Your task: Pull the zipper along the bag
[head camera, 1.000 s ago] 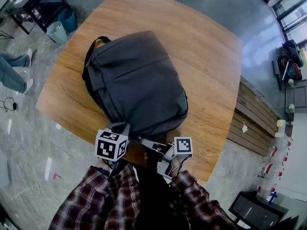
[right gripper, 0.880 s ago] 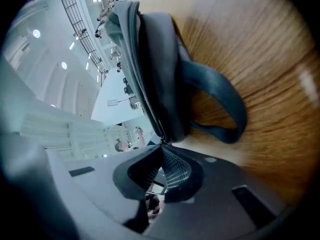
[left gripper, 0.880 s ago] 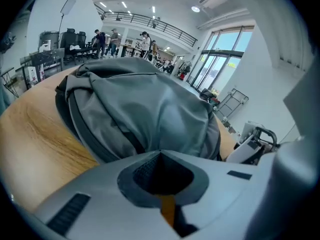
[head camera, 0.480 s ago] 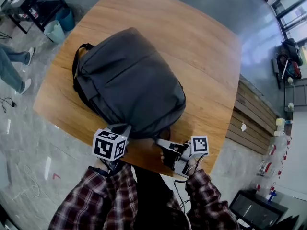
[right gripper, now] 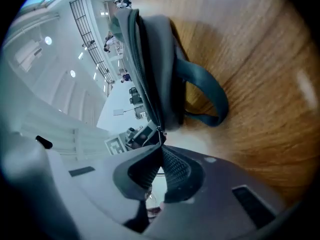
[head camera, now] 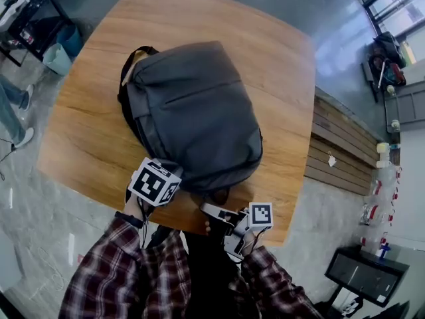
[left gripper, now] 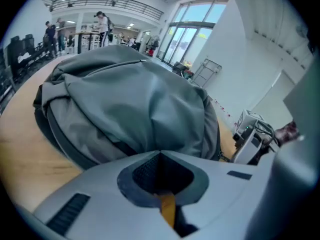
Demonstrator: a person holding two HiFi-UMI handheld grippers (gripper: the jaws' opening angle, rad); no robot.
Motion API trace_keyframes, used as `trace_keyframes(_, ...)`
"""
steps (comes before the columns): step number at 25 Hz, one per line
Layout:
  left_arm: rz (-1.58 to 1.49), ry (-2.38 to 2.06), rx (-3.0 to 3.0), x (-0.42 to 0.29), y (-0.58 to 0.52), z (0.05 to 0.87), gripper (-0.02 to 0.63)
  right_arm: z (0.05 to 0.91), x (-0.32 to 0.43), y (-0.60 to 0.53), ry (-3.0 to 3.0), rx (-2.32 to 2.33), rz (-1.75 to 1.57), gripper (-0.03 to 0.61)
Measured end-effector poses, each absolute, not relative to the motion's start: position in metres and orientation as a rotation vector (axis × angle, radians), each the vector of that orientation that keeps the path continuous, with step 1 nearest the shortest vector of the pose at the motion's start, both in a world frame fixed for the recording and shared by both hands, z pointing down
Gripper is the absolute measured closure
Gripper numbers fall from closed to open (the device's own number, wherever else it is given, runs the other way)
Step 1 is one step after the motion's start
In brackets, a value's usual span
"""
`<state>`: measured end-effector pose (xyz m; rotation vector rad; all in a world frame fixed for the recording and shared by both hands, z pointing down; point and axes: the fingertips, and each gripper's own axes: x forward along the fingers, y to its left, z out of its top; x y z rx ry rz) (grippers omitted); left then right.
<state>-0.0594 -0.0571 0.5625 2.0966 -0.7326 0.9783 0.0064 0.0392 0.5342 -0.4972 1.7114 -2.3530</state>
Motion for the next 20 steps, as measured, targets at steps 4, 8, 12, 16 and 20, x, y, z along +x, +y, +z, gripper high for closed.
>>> trace_keyframes(4,1.078,-0.749,2.134,-0.054,-0.067,0.56,0.606,0.539,-0.015,0.044,1.714,-0.484,-2.351,0.571)
trace_keyframes(8,0.951,-0.901,2.147,-0.055,-0.062,0.525,0.606,0.532,-0.032,0.037,1.675,-0.444,-2.337,0.571)
trace_keyframes(12,0.734,-0.872,2.132,-0.039,-0.041,0.522,0.606,0.534,-0.03,0.031,1.645,-0.437,-2.327,0.57)
trace_keyframes(16,0.608,-0.867,2.083,-0.043,-0.042,0.531,0.606,0.542,-0.028,0.029,1.643,-0.438,-2.308,0.569)
trace_keyframes(20,0.623,-0.853,2.086,-0.043,-0.041,0.532,0.606,0.544,-0.023,0.018,1.667,-0.471,-2.261,0.568)
